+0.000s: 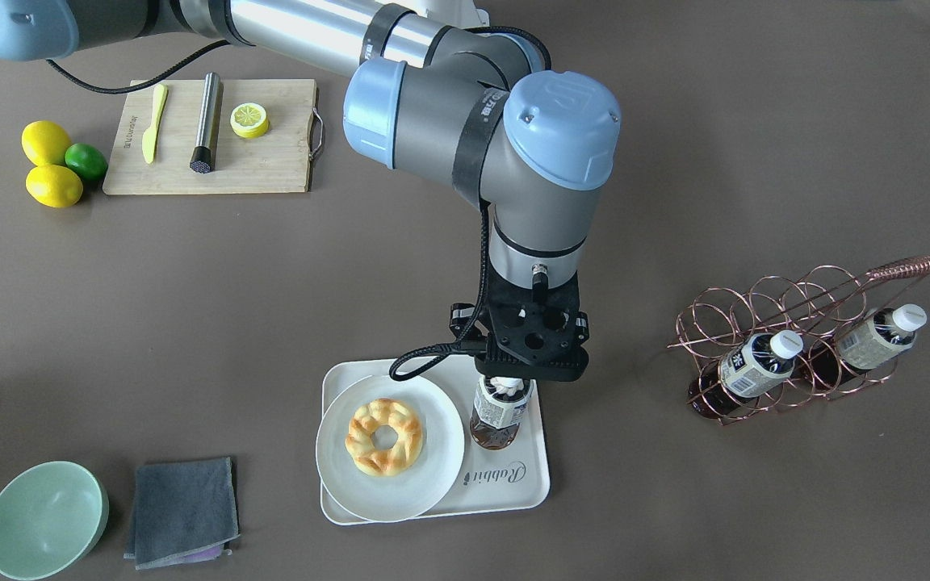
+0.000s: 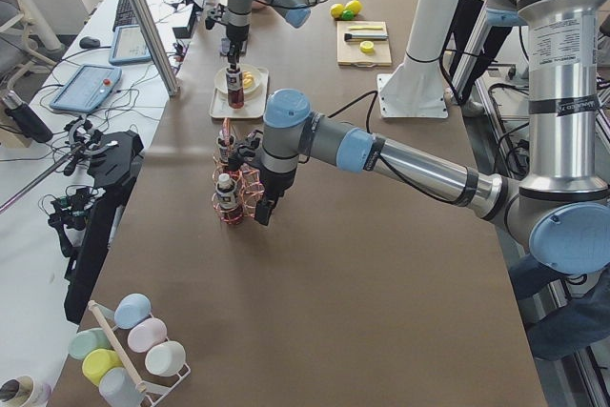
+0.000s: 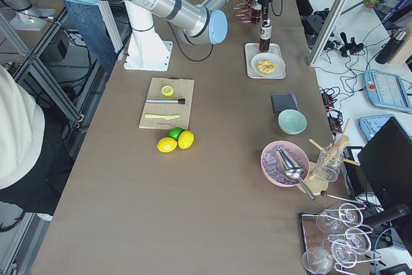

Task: Place tea on tray
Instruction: 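Lift the bottle with the right gripper and place it on the tray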

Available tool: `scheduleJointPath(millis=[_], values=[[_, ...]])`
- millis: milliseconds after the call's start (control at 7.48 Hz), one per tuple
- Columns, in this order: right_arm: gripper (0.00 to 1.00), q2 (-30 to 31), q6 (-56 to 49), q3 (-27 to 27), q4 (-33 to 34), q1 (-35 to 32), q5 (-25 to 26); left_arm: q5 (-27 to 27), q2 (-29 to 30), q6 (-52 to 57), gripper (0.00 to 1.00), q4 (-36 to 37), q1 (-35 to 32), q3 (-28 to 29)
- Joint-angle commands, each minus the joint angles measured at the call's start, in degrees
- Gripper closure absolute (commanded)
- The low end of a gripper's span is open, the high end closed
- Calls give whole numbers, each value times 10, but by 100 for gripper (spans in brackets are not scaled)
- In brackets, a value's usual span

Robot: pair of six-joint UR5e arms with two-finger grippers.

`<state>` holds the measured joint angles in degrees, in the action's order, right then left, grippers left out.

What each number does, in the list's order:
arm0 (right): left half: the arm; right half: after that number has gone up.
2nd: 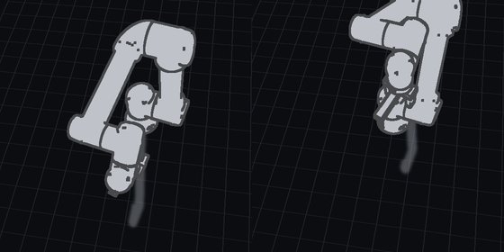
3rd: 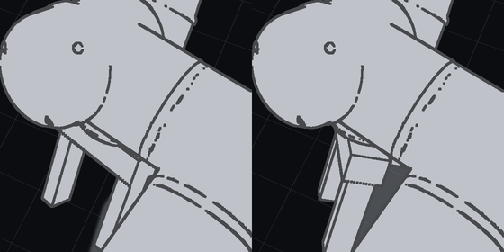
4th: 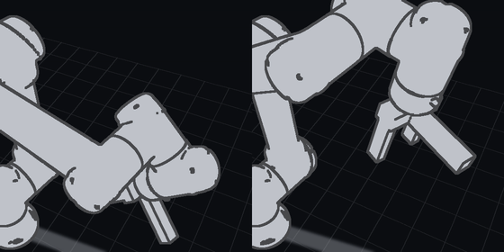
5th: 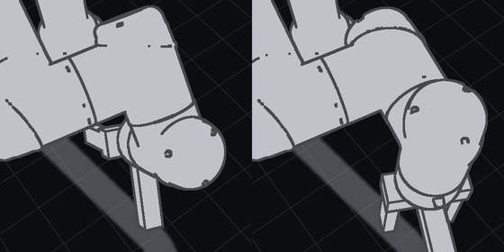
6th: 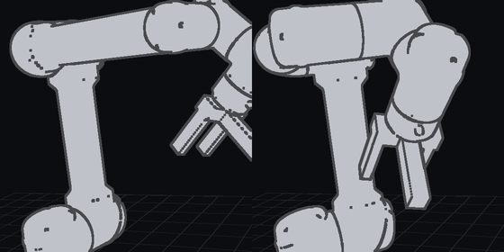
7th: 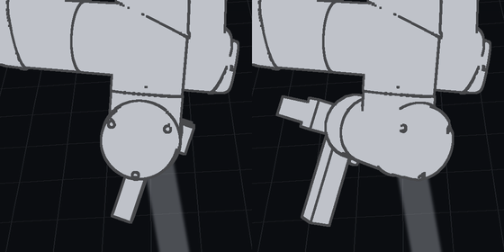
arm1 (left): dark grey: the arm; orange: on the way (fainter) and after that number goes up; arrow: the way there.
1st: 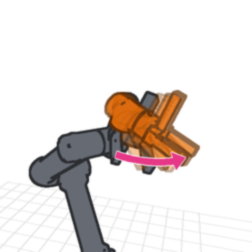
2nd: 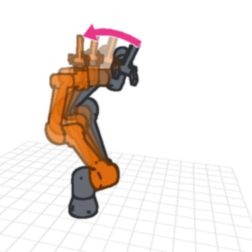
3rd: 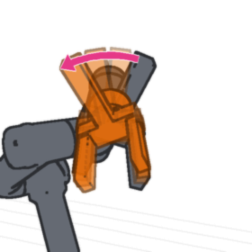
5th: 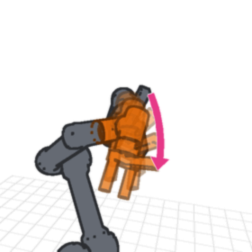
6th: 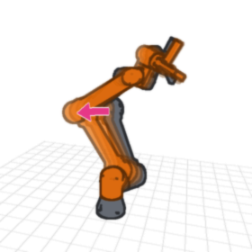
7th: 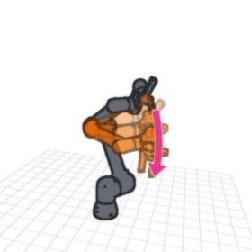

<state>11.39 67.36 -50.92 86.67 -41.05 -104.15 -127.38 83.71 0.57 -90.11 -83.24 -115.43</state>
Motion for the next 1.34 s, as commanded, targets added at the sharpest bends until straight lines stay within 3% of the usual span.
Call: scheduleJointPath(millis=[0, 134, 267, 535, 669, 802, 936, 1070, 1203], values=[[100, -9, 1, 28, -19, 0, -6, -32, -2, -1, 3, 0, -18, -7], [32, -10, 7, 28, -19, -1, -7, -37, -2, -1, 3, 0, -22, -11], [0, -10, 11, 28, -19, -2, -7, -37, -8, -4, 3, 0, -22, -21], [0, -8, 8, 15, -12, -16, -40, -37, -13, -7, 3, 1, -22, -30], [0, 20, 3, -36, 16, -31, -74, -36, -8, -7, 3, 3, -23, -29], [0, 82, -18, -149, 69, -42, -89, -36, -7, -7, 3, 5, -23, -26], [0, 128, -54, -221, 108, -59, -102, -36, -7, -8, 3, 6, -23, -26], [0, 172, -91, -292, 157, -92, -148, -36, -6, -19, 3, 7, -22, -21], [0, 254, -130, -389, 182, -124, -168, -36, -5, -39, 3, 7, -22, -21]])
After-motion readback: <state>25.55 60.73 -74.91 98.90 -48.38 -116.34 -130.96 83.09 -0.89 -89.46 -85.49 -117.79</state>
